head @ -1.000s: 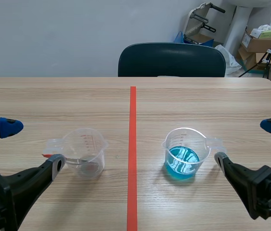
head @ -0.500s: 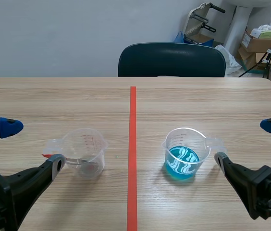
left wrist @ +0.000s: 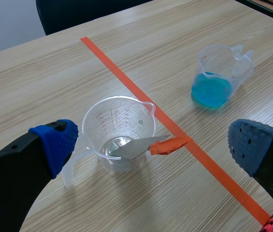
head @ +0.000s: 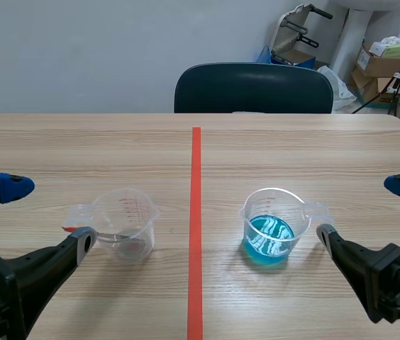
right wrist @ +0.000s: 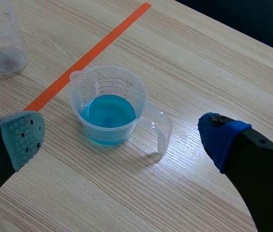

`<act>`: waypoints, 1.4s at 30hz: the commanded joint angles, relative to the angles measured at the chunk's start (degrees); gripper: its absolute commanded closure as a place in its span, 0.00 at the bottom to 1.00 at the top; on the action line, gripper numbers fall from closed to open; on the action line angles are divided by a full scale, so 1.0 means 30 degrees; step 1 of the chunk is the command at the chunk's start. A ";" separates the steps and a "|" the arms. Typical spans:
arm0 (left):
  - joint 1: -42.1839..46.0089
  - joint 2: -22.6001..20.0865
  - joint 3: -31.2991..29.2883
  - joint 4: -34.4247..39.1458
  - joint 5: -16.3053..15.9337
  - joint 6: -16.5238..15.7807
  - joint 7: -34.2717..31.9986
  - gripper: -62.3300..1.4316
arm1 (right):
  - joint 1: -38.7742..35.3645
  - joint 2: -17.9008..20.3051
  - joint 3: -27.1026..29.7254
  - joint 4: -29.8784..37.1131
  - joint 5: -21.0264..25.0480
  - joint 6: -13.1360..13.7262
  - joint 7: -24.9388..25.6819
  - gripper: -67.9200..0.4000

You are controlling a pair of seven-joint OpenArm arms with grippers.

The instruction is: Do the redox reaction experiment

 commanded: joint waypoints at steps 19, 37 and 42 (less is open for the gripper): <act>0.0685 0.0087 -0.0073 0.0117 -0.0117 -0.0430 -0.0940 0.00 | 0.3067 0.0379 -0.2055 0.0284 0.0124 0.0211 0.0168 0.00; 0.6237 -0.0685 -0.4095 0.0117 0.2098 -0.2936 -0.7978 0.00 | 0.9916 0.1319 -0.9275 0.0270 0.0124 0.1049 -0.3155 0.00; 0.7227 -0.0699 -0.4816 -0.0415 0.3657 -0.3483 -1.0171 0.00 | 1.1744 0.1311 -1.1650 0.0262 0.0131 0.1610 -0.3927 0.00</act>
